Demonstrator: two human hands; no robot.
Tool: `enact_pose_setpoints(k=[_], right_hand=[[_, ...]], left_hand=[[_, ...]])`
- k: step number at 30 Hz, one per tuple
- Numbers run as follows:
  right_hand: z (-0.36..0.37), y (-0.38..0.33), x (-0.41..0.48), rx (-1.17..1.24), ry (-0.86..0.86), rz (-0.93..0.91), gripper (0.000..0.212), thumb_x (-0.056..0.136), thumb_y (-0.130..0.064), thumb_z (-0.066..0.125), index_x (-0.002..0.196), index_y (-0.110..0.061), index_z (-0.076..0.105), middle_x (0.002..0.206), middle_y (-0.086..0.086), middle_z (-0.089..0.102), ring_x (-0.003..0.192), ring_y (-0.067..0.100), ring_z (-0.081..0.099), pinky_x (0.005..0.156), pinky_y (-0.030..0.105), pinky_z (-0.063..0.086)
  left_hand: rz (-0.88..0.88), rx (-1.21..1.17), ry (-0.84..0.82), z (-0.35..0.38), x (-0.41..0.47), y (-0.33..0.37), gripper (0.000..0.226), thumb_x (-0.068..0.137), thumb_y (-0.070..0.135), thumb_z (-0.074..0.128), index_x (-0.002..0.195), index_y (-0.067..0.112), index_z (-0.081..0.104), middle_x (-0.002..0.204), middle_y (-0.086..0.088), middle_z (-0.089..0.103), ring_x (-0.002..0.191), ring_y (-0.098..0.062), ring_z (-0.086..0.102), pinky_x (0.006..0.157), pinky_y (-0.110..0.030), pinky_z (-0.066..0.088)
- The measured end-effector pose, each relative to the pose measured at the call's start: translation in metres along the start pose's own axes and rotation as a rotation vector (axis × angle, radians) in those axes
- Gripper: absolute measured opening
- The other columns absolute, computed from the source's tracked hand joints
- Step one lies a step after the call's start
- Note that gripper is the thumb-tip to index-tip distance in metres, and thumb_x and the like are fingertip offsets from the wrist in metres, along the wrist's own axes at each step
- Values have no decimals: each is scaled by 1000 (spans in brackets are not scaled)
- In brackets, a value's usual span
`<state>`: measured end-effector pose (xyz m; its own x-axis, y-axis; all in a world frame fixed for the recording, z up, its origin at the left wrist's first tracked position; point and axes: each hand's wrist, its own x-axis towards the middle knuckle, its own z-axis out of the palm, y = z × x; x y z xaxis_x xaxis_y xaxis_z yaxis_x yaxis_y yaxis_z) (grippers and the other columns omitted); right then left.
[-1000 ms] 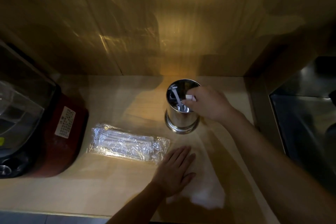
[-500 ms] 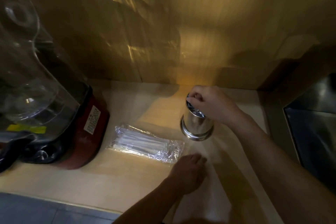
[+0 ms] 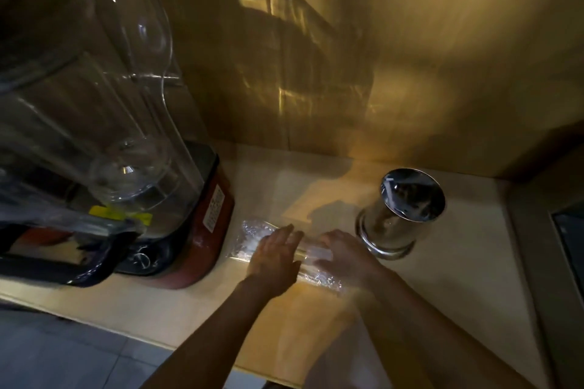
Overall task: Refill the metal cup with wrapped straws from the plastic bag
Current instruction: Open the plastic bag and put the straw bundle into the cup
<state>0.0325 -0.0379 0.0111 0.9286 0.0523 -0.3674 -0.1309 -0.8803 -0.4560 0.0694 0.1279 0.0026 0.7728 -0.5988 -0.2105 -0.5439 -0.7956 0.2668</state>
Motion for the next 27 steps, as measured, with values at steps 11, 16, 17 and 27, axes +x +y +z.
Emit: enact_pose_setpoints(k=[11,16,17,27], right_hand=[[38,3,-1,-173,-60,130,89,61,-39,74,136,-24,28,135,0,43,125,21,39,97,38,22],[28,-2,-12,-391,80,18,62,61,-32,73,115,-16,47,114,3,54,109,22,51,92,35,28],[25,-3,-15,-477,177,-21,58,54,-33,76,105,-15,54,102,4,59,97,21,57,86,33,30],[38,3,-37,-517,410,-154,31,58,-32,63,85,-18,62,79,0,64,70,21,59,68,35,31]], left_hand=[[150,188,-254,8,7,-42,91,80,36,64,146,26,2,153,-6,23,140,-27,19,115,-41,10],[143,103,-171,4,10,-33,71,73,40,68,135,34,33,133,-6,37,125,-28,31,108,-38,21],[147,112,-99,4,11,-32,64,72,39,67,130,32,39,130,-5,38,123,-27,33,106,-36,23],[204,70,168,8,-11,-16,39,62,31,67,98,17,57,103,-2,62,99,-24,59,96,-33,32]])
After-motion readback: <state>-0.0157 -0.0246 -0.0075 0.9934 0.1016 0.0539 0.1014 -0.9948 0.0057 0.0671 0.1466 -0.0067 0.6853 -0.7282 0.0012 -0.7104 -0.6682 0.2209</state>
